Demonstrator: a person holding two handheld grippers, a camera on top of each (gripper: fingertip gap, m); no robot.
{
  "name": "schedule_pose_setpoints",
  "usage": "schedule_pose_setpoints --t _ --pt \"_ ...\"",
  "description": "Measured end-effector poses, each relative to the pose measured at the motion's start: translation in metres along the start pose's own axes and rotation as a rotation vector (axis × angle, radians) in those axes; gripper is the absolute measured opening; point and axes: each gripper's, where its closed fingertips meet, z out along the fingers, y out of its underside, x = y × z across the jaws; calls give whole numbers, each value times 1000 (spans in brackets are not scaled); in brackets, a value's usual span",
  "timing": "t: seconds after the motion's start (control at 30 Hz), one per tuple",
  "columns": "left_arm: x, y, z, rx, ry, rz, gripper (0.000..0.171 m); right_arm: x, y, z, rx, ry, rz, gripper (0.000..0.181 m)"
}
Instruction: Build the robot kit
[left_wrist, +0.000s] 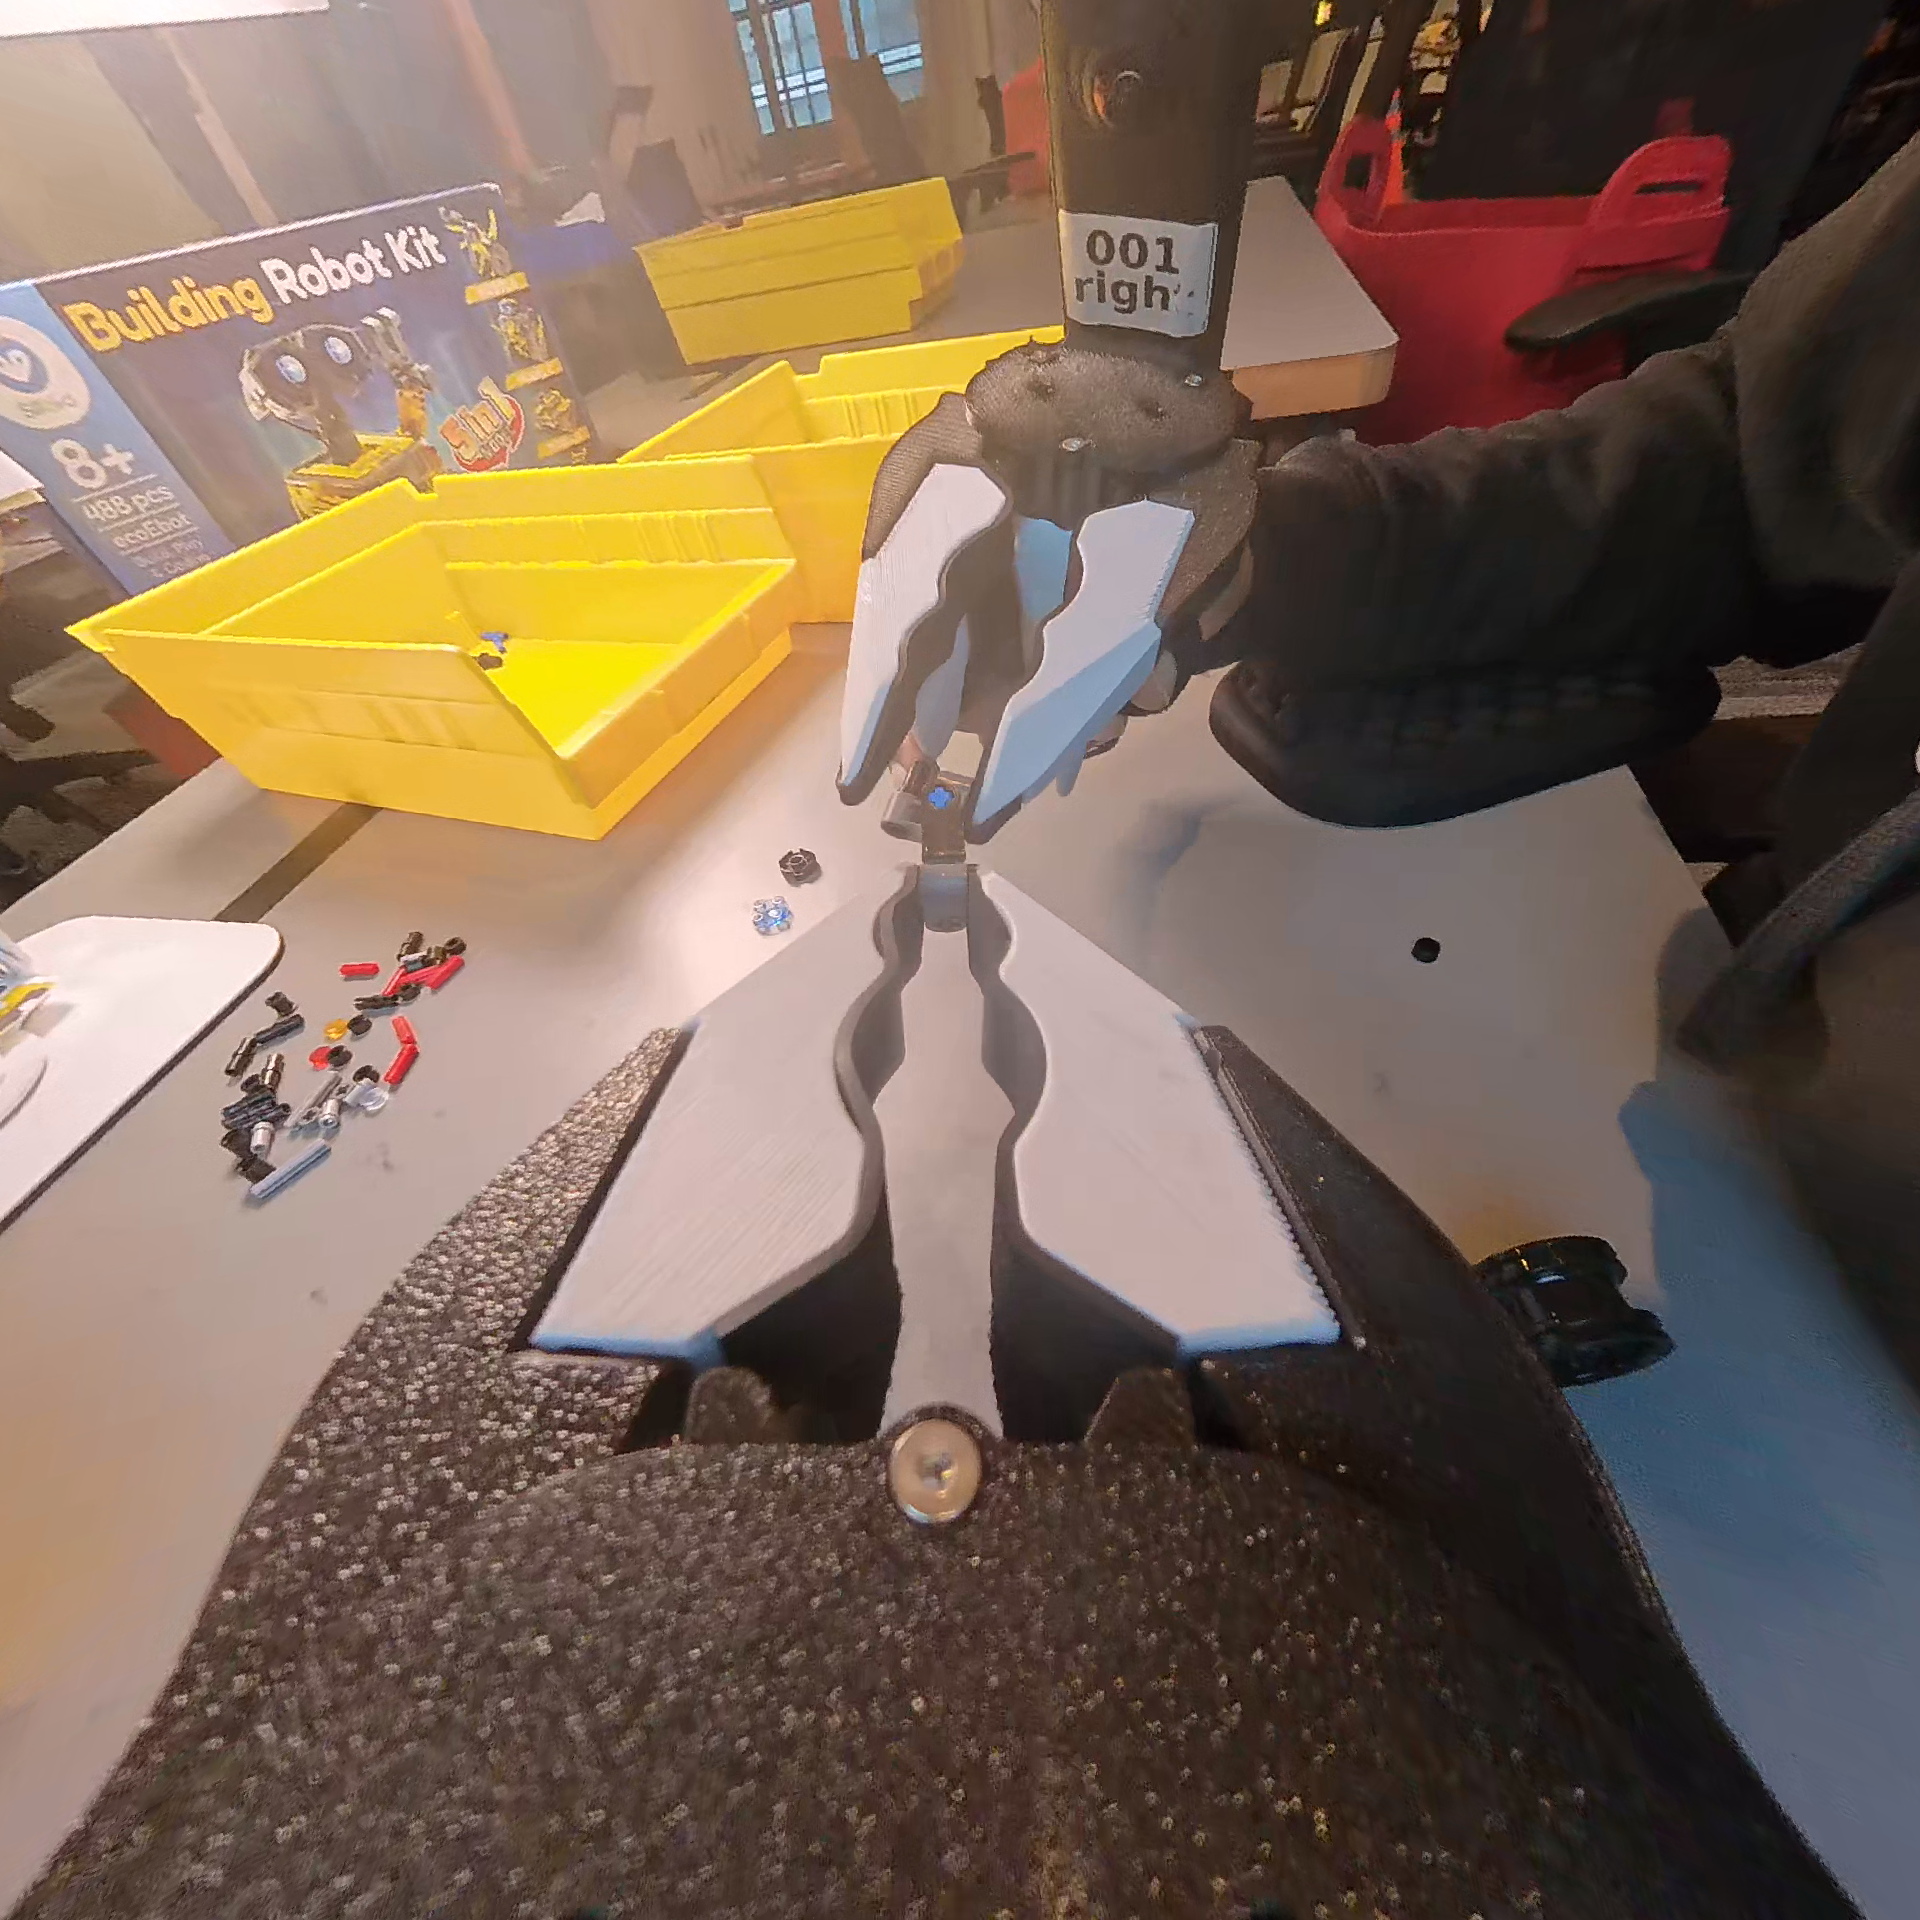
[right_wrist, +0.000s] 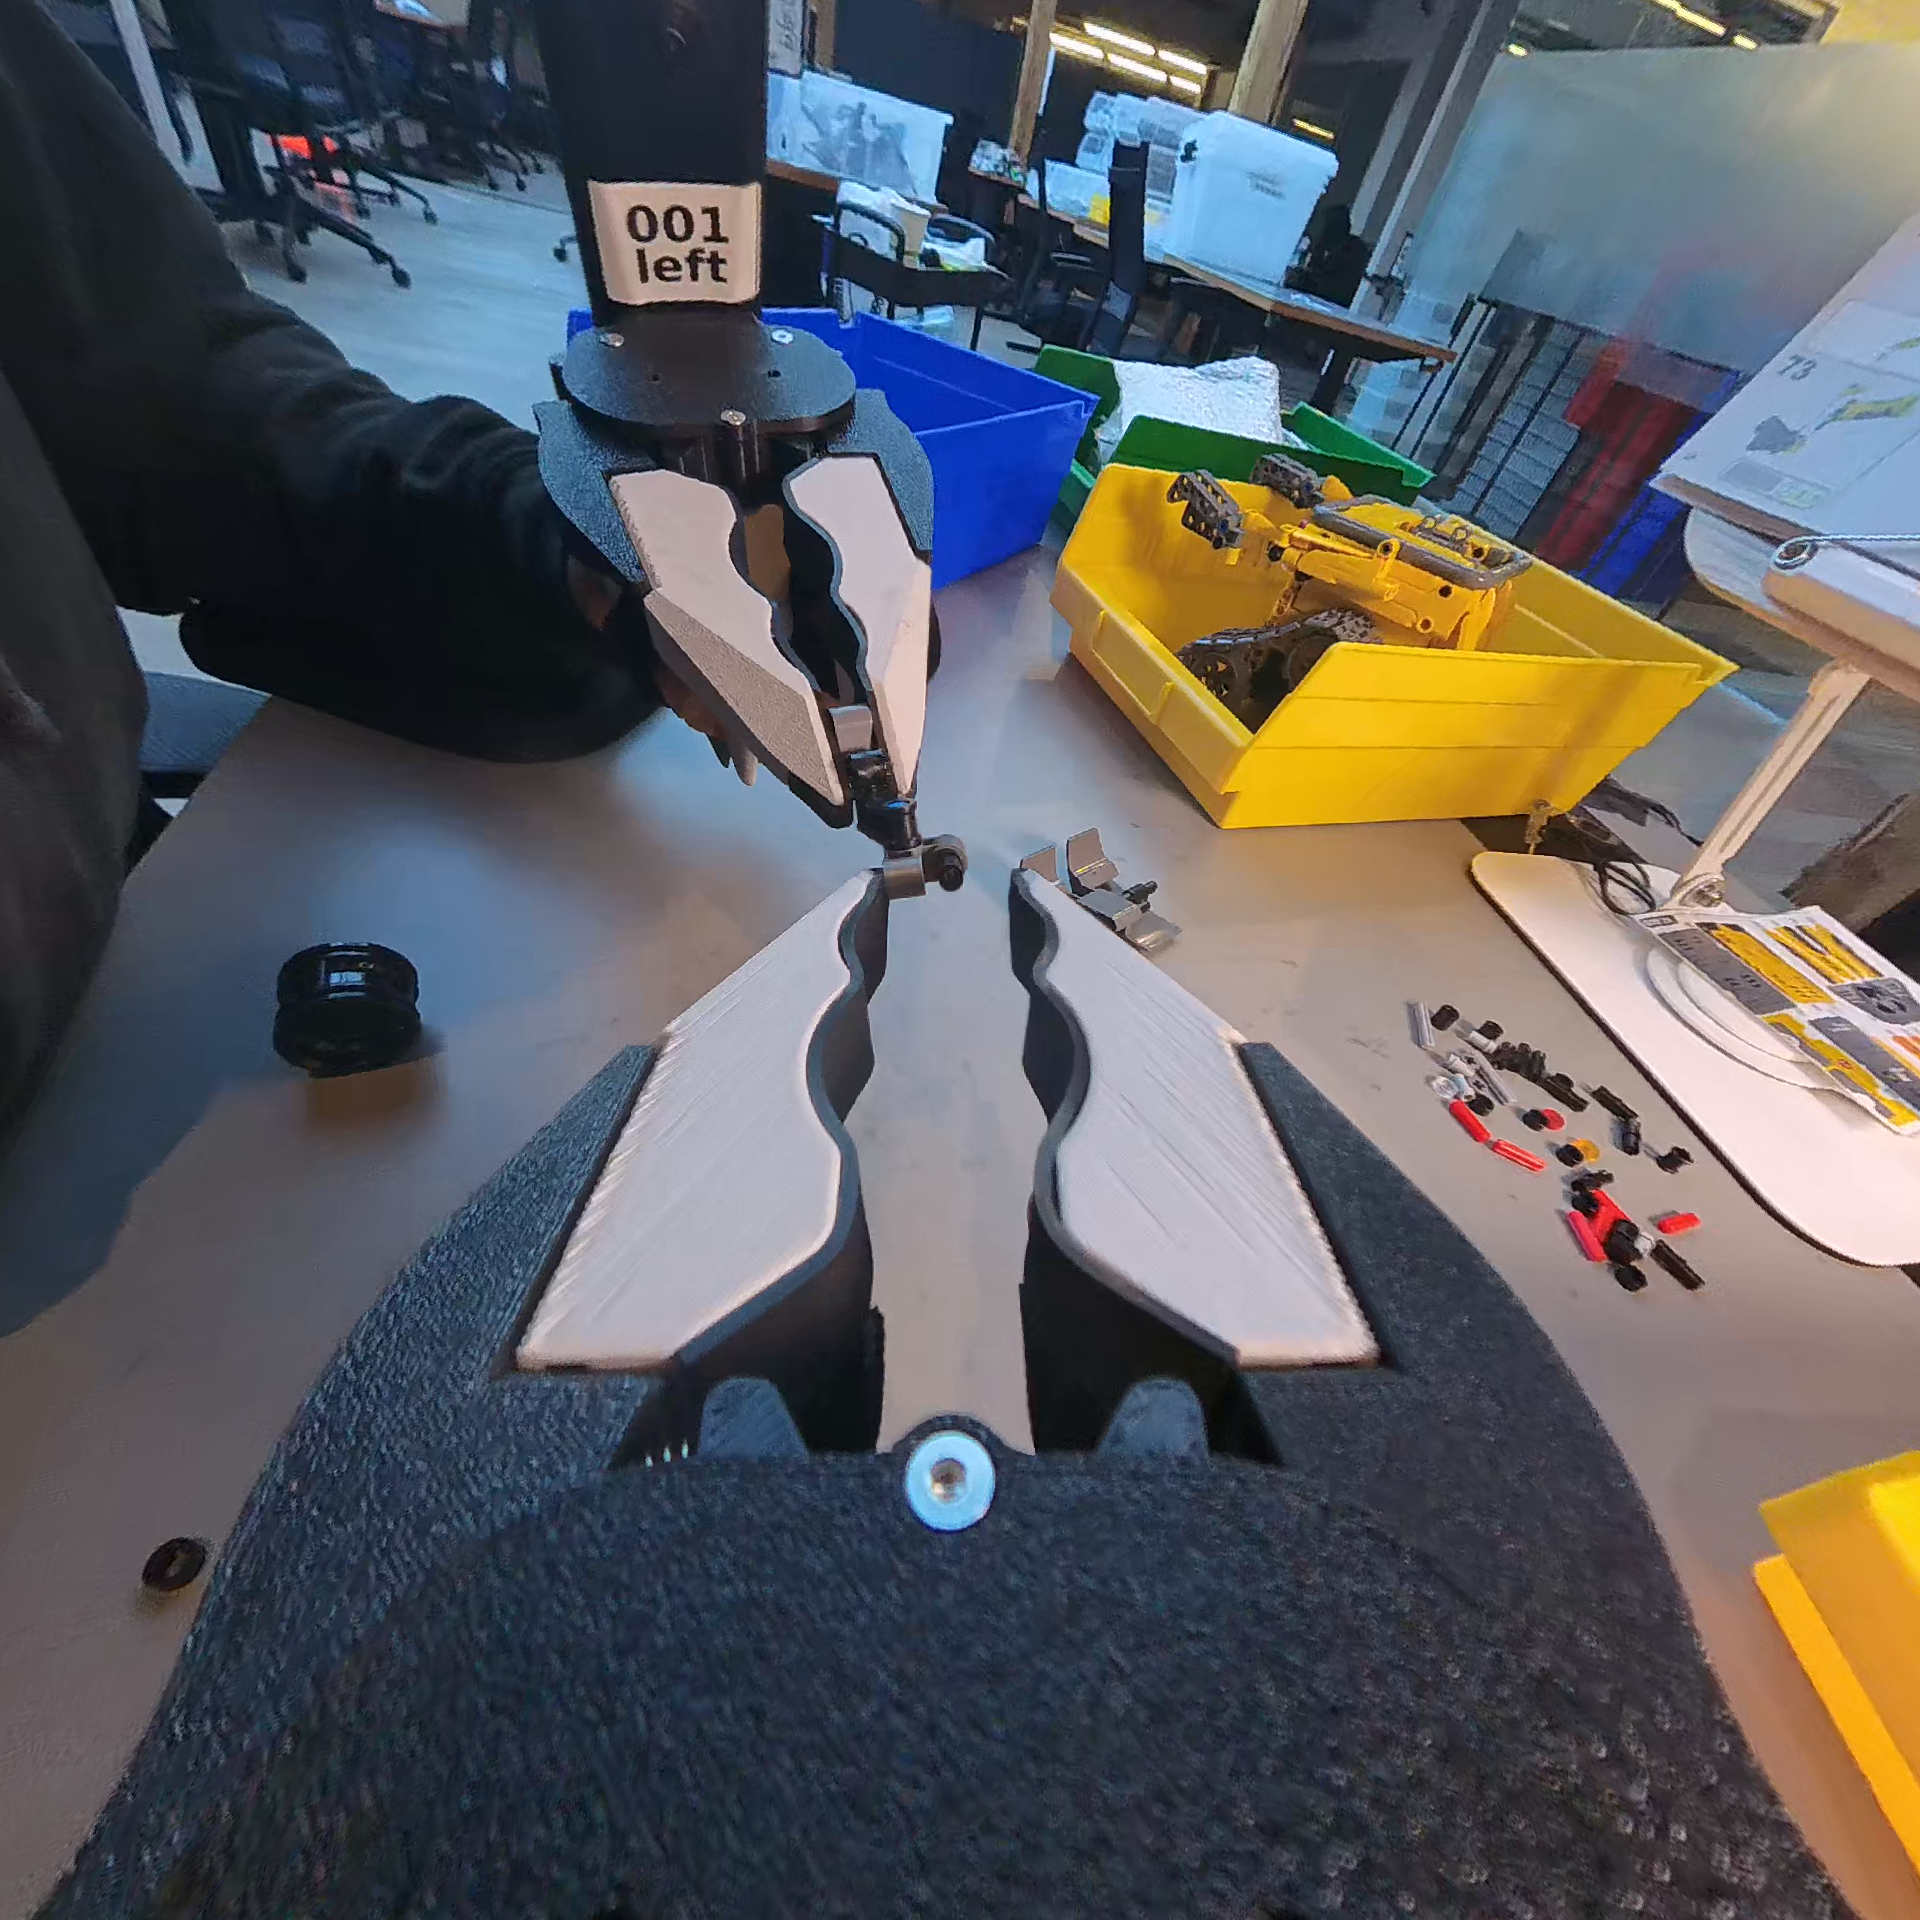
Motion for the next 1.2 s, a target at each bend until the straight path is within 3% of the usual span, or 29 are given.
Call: schedule_pose_setpoints --t 0.2,0.33,0.53,1.0,1.2 --pt "7 1 -3 10 96 -87 7 -8 -3 0 28 -50 7 21" --pt "20 -7 -9 68 252 -214 6 -27 -12 -4 118 -225 176 14" --pt "23 -10 -12 106 357 -352 7 -33 -14 -3 166 -349 393 14" --pt "-8 -10 -15 195 262 -451 12 -8 -15 2 199 -170 346 14" --pt "-7 -16 -19 221 287 -433 8 -10 -18 4 212 -127 274 14"
